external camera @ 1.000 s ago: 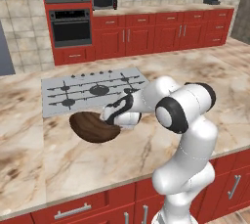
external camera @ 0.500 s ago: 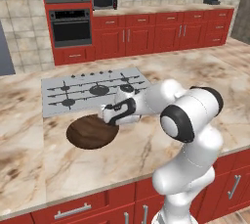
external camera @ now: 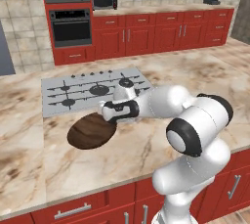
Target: Pick the cup and bowl from the counter and place them on the counter next to the sink.
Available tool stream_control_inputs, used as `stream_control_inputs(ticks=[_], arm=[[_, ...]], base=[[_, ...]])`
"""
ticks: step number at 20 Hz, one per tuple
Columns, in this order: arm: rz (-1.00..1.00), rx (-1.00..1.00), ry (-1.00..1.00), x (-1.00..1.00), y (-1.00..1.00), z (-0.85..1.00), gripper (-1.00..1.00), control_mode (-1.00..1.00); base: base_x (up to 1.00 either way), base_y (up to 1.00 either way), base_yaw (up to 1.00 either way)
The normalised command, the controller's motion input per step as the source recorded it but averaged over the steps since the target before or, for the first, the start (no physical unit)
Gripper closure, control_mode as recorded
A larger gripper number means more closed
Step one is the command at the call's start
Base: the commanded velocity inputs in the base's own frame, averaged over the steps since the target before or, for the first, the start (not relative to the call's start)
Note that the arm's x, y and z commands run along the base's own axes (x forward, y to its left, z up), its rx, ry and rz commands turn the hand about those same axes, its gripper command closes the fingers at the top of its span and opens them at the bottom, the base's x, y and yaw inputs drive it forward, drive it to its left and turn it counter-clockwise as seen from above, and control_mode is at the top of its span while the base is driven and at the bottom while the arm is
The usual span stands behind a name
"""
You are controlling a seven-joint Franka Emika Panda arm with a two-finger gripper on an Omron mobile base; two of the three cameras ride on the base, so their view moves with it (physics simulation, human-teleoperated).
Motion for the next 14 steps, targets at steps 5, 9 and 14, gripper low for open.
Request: stream_control_inputs(ticks=[5,9,14], arm=[[0.00,0.08,0.00,0.00,-0.06,-0.06,1.00,-1.00],[0.00,0.16,0.00,-0.17,-0.26,0.00,1.00,-1.00],[0.00,0.17,0.00,-0.22,-0.35,0.14,1.00,-1.00]], base=[[0.00,0.00,0.00],[0.00,0.00,0.00],[0.00,0.00,0.00]])
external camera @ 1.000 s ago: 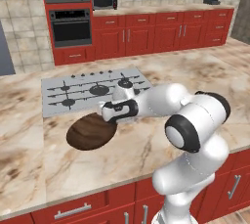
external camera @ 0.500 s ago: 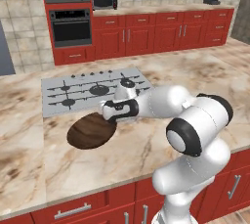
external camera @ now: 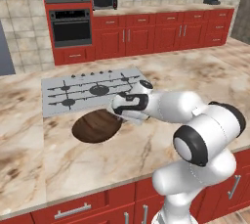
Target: Pick the cup and bowl from the counter and place them on the counter next to the sink.
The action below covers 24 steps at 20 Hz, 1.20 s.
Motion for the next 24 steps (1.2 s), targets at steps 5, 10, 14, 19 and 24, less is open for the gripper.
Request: stream_control_inputs(ticks=[5,10,14,19,24], arm=[[0.10,0.05,0.03,-0.22,-0.26,0.54,1.00,-1.00],[0.26,0.00,0.12,0.00,-0.19,0.63,1.00,-1.00],[0.25,0.00,0.07,0.00,-0.35,0.29,1.00,-1.00],[0.24,0.02,-0.01,-0.10,-0.46,0.00,1.00,-1.00],[0.26,0.07,-0.07,-0.38,-0.36,0.00,1.00,-1.00]], base=[[0.00,0.00,0.00],[0.00,0.00,0.00],[0.00,0.00,0.00],[0.00,0.00,0.00],[0.00,0.00,0.00]])
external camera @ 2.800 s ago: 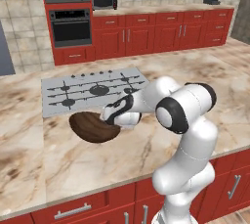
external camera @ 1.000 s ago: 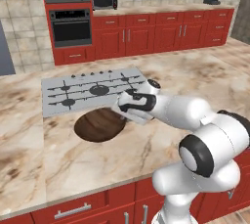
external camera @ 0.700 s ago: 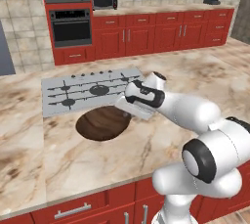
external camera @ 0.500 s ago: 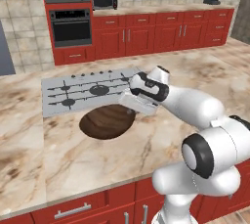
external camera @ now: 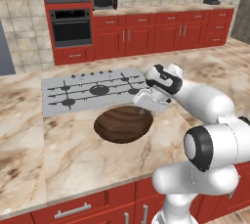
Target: Pick the cup and bowl from the counter and place them on the counter next to the sink.
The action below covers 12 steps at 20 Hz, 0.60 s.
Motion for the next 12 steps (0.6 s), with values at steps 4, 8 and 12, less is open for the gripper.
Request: stream_control_inputs(ticks=[4,8,12], arm=[[0.14,0.06,-0.12,-0.27,-0.31,0.01,1.00,-1.00],[0.00,0.08,-0.12,-0.26,-0.20,0.03,1.00,-1.00],[0.00,0.09,-0.09,-0.18,-0.17,0.05,1.00,-1.00]], base=[[0.00,0.00,0.00],[0.00,0.00,0.00],[0.00,0.00,0.00]])
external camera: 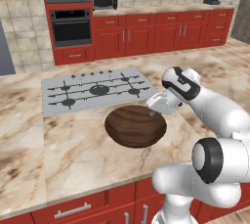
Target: Pick the cup and bowl from the counter and place them on the counter next to the sink.
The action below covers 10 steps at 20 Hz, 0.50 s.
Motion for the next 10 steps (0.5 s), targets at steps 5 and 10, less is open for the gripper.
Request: stream_control_inputs(ticks=[5,10], arm=[[0.00,0.04,-0.03,-0.12,-0.05,0.01,1.00,-1.00],[0.00,0.00,0.00,0.00,0.00,0.00,1.00,-1.00]], base=[[0.00,0.00,0.00],[0.00,0.00,0.00]])
